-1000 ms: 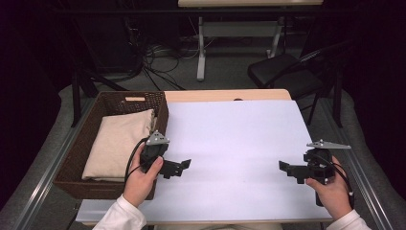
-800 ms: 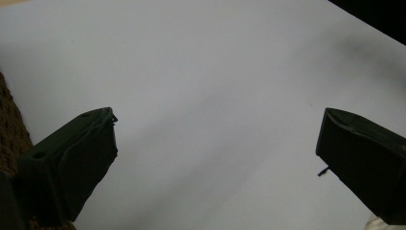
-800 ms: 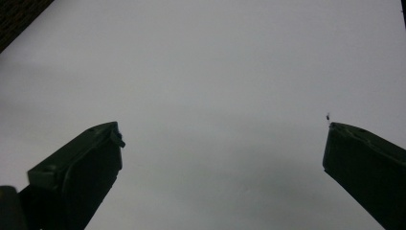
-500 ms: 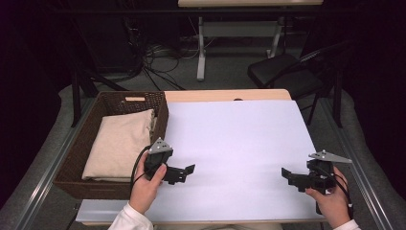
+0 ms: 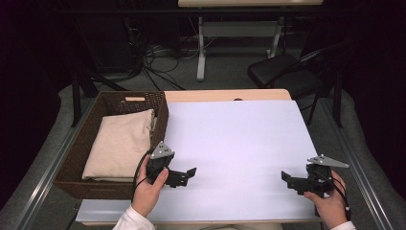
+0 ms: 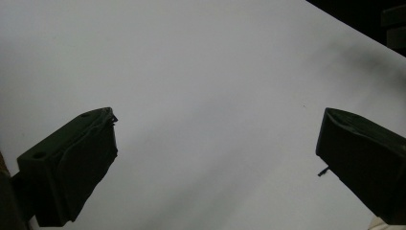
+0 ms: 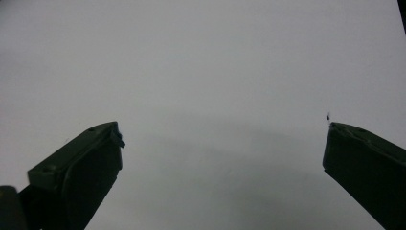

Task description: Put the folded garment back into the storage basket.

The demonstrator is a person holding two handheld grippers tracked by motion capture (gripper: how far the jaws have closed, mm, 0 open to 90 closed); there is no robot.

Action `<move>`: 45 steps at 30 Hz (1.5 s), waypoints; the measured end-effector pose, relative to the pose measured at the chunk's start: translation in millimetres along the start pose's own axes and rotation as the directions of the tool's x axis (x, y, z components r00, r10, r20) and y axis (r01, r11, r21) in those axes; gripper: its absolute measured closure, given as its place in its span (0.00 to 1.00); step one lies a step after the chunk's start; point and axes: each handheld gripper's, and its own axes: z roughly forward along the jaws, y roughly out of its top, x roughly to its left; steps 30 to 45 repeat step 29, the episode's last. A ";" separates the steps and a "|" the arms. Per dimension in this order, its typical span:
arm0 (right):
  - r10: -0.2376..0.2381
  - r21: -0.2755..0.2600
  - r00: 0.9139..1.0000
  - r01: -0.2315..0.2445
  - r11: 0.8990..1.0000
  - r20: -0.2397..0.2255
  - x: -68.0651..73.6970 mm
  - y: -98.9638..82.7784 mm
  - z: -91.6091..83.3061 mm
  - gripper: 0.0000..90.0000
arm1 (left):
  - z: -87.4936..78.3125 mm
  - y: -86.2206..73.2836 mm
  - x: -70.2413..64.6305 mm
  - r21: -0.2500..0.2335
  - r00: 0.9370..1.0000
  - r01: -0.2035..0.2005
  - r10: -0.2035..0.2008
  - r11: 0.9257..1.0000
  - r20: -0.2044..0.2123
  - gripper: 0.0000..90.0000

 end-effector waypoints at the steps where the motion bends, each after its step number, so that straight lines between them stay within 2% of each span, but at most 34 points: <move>1: 0.000 0.001 1.000 0.000 1.000 0.000 -0.3 -0.1 -0.4 0.00 | 1.0 -0.7 -0.4 0.000 1.000 -0.006 0.006 1.000 -0.002 0.00; 5: 0.004 0.002 1.000 -0.004 1.000 0.005 -0.4 -1.3 -0.2 0.00 | 5.6 -4.1 -4.0 0.022 1.000 -0.010 0.010 1.000 -0.001 0.00; 7: 0.001 -0.003 1.000 -0.001 1.000 0.016 -1.5 -1.8 0.1 0.00 | 7.4 -5.1 -5.6 0.029 1.000 -0.024 0.025 0.999 -0.006 0.00; 8: 0.003 0.027 1.000 -0.003 1.000 0.011 -2.1 -1.1 -2.3 0.00 | 8.3 -5.6 -6.0 0.027 1.000 -0.026 0.026 0.999 -0.004 0.00; 9: 0.007 -0.005 1.000 -0.007 1.000 0.010 -2.5 -2.0 -0.2 0.00 | 8.7 -5.9 -6.4 0.031 1.000 -0.028 0.028 0.999 -0.005 0.00; 14: 0.015 0.007 1.000 -0.015 1.000 0.012 -4.4 -2.9 -0.3 0.00 | 10.8 -7.5 -6.9 0.044 0.999 -0.043 0.043 0.998 -0.002 0.00; 26: -0.012 0.029 1.000 0.012 1.000 0.017 -4.1 -5.6 4.3 0.00 | 15.2 -10.0 -9.8 0.049 0.998 -0.057 0.057 0.997 0.001 0.00; 29: -0.010 0.025 1.000 0.009 1.000 0.030 -6.0 -5.3 4.1 0.00 | 16.3 -10.5 -11.4 0.055 0.998 -0.056 0.055 0.997 0.005 0.00; 45: -0.010 0.025 1.000 0.009 1.000 0.030 -6.0 -5.3 4.1 0.00 | 16.3 -10.5 -11.4 0.055 0.998 -0.056 0.055 0.997 0.005 0.00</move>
